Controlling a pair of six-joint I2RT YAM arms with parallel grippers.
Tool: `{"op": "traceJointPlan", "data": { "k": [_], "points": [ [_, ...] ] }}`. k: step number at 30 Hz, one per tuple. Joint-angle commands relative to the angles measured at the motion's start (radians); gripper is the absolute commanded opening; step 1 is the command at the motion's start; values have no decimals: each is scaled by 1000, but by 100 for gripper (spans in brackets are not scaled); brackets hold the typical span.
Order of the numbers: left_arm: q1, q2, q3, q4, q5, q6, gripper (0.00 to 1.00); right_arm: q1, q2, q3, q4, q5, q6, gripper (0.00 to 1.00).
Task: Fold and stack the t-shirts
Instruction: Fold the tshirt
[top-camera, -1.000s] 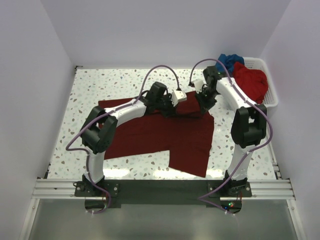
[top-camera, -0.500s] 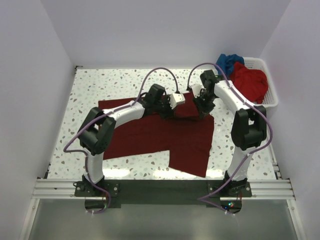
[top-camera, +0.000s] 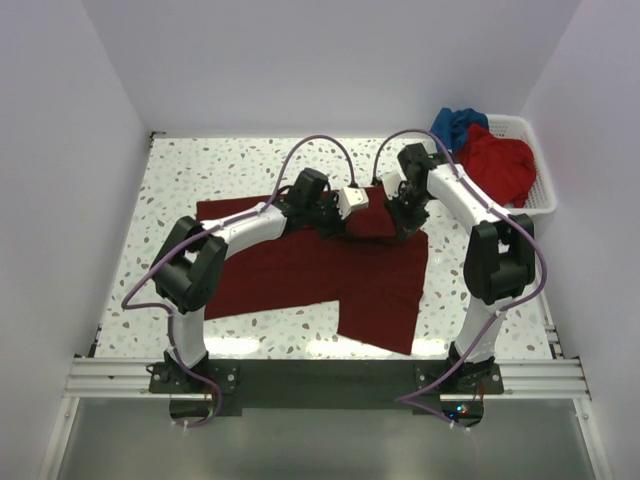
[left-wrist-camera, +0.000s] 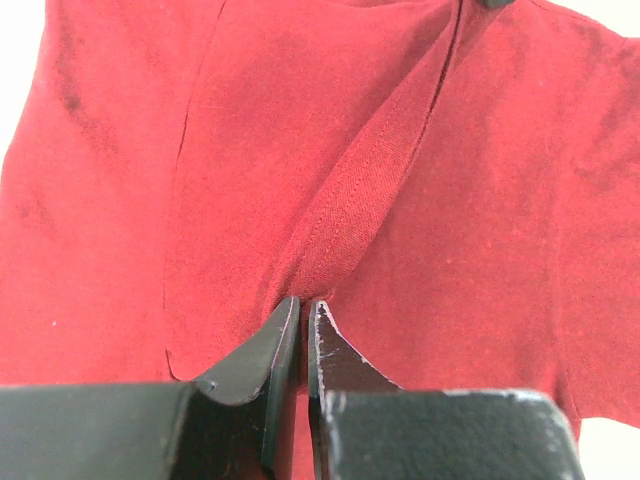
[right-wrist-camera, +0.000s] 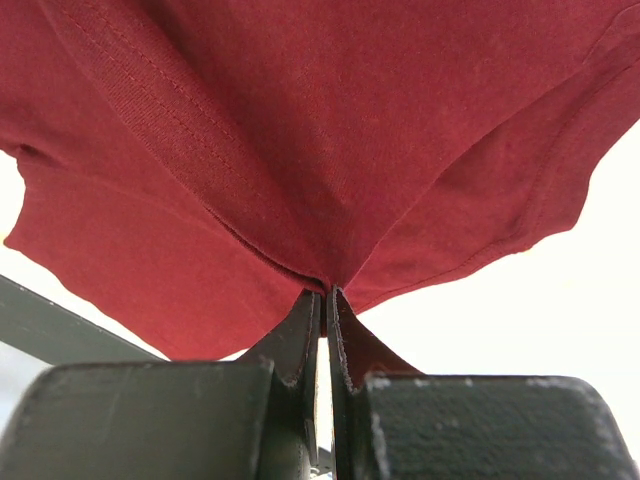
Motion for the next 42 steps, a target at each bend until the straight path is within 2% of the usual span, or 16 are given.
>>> {"op": "traceJointPlan", "data": {
  "k": [1, 11, 14, 16, 17, 18, 20, 21, 22, 24, 27, 30, 31, 36, 38, 42],
  "points": [
    [13, -38, -13, 17, 23, 24, 0, 5, -47, -18, -22, 16, 14, 0],
    [13, -1, -18, -9, 82, 22, 0, 5, -44, -58, 1, 55, -10, 0],
    [7, 8, -19, -28, 106, 30, 6, 6, -39, -73, 16, 72, -24, 0],
    [3, 15, -18, -58, 141, 45, 13, 5, -30, -70, 10, 70, -39, 6],
    [4, 10, -16, -87, 163, 53, 16, 6, -30, -66, -3, 66, -47, 12],
    [4, 5, -16, -109, 180, 76, 21, 5, -32, -60, -13, 56, -65, 24],
    [4, -36, -27, -149, 212, 102, 23, -3, -42, -14, -54, -3, -84, 35],
    [16, -53, -42, -157, 217, 122, 25, -8, -45, 12, -72, -32, -102, 47],
    [29, -73, -50, -163, 242, 128, 26, -11, -47, 69, -86, -55, -107, 54],
    [90, -120, -59, -160, 270, 112, 29, -15, -32, 130, -89, -74, -99, 59],
    [182, -157, -24, -178, 272, 84, 31, -17, 36, 274, -51, -42, -64, 59],
    [280, -170, 11, -172, 198, 12, 31, -17, 156, 376, 1, 21, -3, 49],
    [309, -160, 22, -175, 168, -3, 31, -15, 184, 437, 33, 35, 15, 43],
    [499, -84, 106, -281, 83, -82, 31, -15, 381, 606, 67, 98, 56, 33],
    [573, -50, 114, -308, 77, -100, 31, -15, 413, 614, 84, 137, 54, 31],
    [668, 1, 111, -316, 30, -110, 31, -15, 433, 524, 183, 222, 57, 30]
  ]
}}
